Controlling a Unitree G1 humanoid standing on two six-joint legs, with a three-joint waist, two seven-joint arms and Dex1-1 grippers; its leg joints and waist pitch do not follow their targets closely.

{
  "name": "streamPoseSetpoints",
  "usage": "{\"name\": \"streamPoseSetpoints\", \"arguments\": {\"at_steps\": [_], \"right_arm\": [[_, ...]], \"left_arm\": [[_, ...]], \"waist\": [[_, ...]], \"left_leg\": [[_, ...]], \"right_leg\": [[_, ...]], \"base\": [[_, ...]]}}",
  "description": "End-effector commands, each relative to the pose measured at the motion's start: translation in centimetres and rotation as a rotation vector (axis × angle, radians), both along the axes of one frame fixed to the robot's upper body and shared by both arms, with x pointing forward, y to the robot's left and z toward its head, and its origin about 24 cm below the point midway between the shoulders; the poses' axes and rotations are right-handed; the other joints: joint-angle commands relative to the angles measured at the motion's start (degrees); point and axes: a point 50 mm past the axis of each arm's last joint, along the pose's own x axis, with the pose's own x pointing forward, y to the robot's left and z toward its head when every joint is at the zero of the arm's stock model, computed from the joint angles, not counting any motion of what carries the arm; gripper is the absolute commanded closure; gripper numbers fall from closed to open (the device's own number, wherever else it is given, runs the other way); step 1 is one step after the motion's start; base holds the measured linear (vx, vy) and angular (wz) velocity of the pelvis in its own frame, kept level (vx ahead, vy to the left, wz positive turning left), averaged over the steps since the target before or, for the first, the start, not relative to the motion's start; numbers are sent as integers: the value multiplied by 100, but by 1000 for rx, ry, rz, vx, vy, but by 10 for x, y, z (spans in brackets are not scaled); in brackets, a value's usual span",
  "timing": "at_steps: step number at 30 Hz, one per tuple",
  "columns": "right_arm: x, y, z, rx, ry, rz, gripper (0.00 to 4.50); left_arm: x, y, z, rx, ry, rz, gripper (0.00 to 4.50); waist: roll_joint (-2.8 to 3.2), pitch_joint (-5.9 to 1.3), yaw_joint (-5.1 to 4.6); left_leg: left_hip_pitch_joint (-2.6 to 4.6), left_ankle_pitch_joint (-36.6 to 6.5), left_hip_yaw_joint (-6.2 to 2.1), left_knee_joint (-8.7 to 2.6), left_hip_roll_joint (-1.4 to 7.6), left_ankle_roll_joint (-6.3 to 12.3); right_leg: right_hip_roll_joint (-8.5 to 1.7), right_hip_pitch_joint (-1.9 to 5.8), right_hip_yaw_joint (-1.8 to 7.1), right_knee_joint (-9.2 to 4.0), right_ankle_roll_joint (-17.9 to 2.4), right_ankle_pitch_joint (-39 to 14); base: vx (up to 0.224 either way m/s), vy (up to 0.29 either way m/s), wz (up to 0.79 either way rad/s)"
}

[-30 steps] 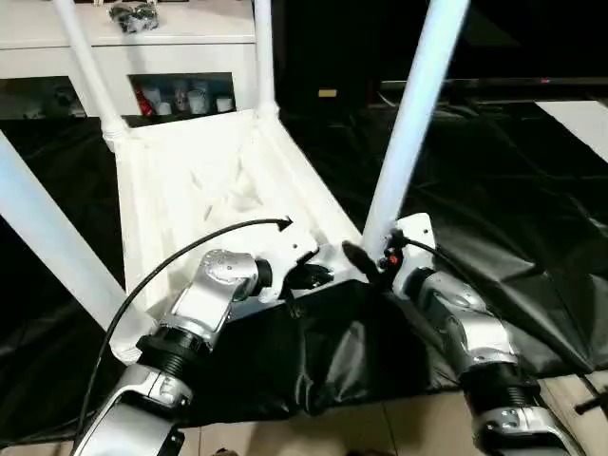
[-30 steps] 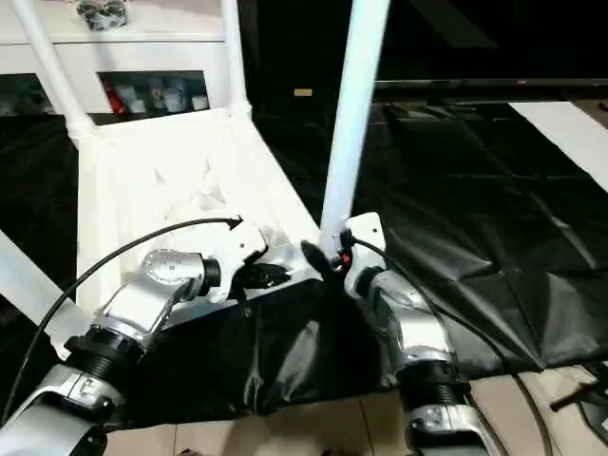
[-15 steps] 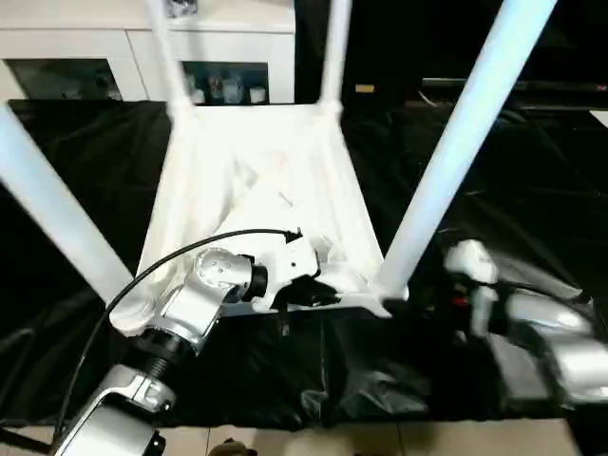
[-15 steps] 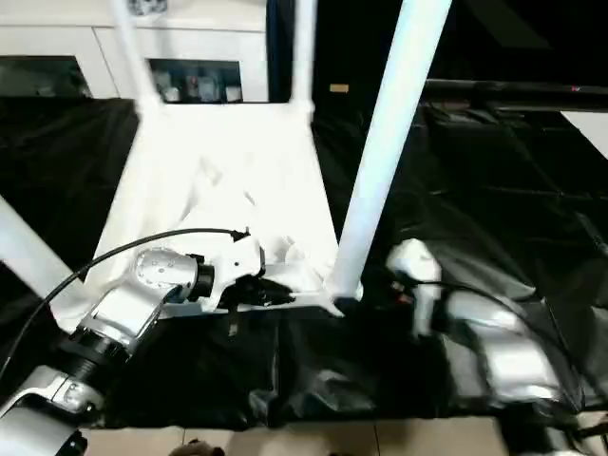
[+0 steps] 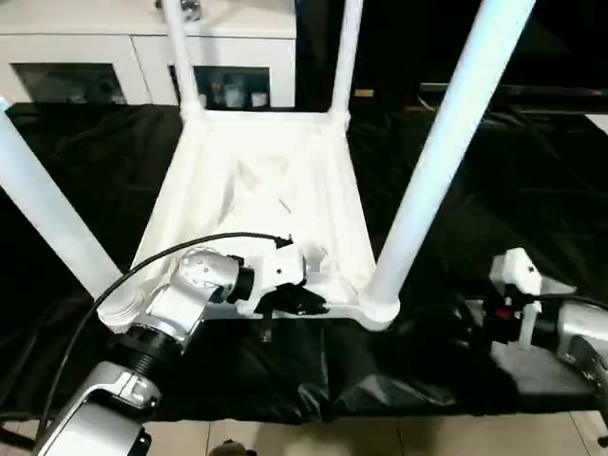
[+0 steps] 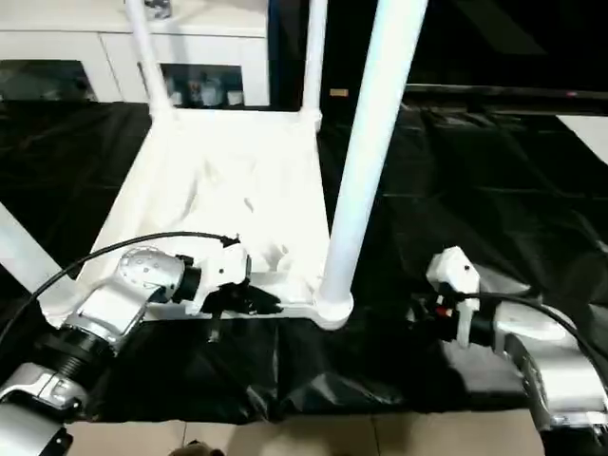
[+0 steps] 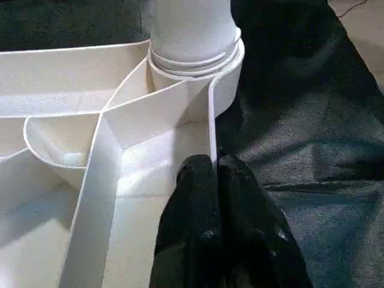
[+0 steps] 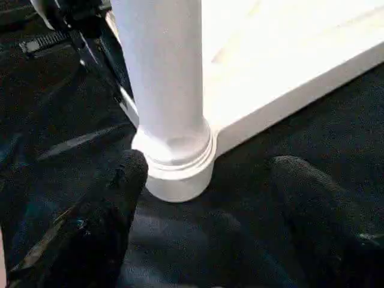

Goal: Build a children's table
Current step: Rotate leg to tighten

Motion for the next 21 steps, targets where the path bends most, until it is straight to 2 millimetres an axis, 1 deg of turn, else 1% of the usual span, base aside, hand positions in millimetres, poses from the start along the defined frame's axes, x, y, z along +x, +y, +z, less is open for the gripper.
{"name": "streamPoseSetpoints", "arguments": {"at_steps": [1,4,5,6,10,14,15,16,17,19,21], "right_arm": [[-3,1,2,-2,4,24,84],[-2,6,2,-4,-2,33,84],[-1,8,2,-3,-5,35,84],[0,11,2,0,-8,40,84],[2,21,2,-1,-19,67,84],[14,42,0,4,-58,87,84],[17,47,-1,-11,-72,84,84],[21,50,-3,-30,-92,72,84],[24,53,-4,-35,-100,62,84],[30,58,-7,-34,-90,49,84],[32,61,-9,-35,-70,61,84]], "left_arm": [[-2,-2,1,10,-19,-41,450],[-2,-1,-1,21,-35,-31,450],[-2,-1,-2,21,-33,-29,450],[-2,-1,-2,20,-31,-30,450],[-2,-1,-2,13,-9,-32,450],[-4,0,-3,9,41,-31,450],[-4,-1,-3,8,48,-32,450],[-4,-1,-4,5,52,-29,450],[-4,-1,-4,4,59,-23,450],[-4,-1,-5,9,71,-17,450],[-3,0,-5,16,76,-16,450]], "waist": [[-77,-368,13],[-86,-364,22],[-77,-365,21],[-87,-363,20],[-81,-356,15],[-62,-375,-11],[-46,-376,-17],[-48,-378,-24],[-45,-385,-35],[-42,-390,-31],[-53,-390,-32]], "left_leg": [[64,-1154,-92,-389,240,401],[58,-1169,-91,-388,234,392],[62,-1176,-92,-390,234,371],[65,-1202,-93,-392,235,354],[74,-1272,-100,-405,238,303],[71,-1151,-102,-401,231,250],[71,-1104,-102,-398,229,233],[69,-1100,-99,-399,224,232],[81,-1078,-95,-395,224,196],[90,-1060,-92,-393,224,202],[80,-1020,-92,-392,223,229]], "right_leg": [[-314,262,220,-385,-1199,-1367],[-320,267,220,-390,-1191,-1407],[-321,265,219,-394,-1176,-1454],[-322,264,220,-396,-1162,-1498],[-325,254,223,-411,-1094,-1665],[-314,253,221,-365,-1164,-1419],[-317,249,224,-351,-1208,-1315],[-313,253,222,-353,-1223,-1288],[-313,242,223,-342,-1263,-1220],[-308,255,229,-326,-1305,-1094],[-304,274,228,-314,-1331,-988]], "base": [[0,0,0],[0,0,0],[0,0,0],[0,0,0],[0,0,0],[0,0,0],[0,0,0],[0,0,0],[0,0,0],[0,0,0],[0,0,0]]}}
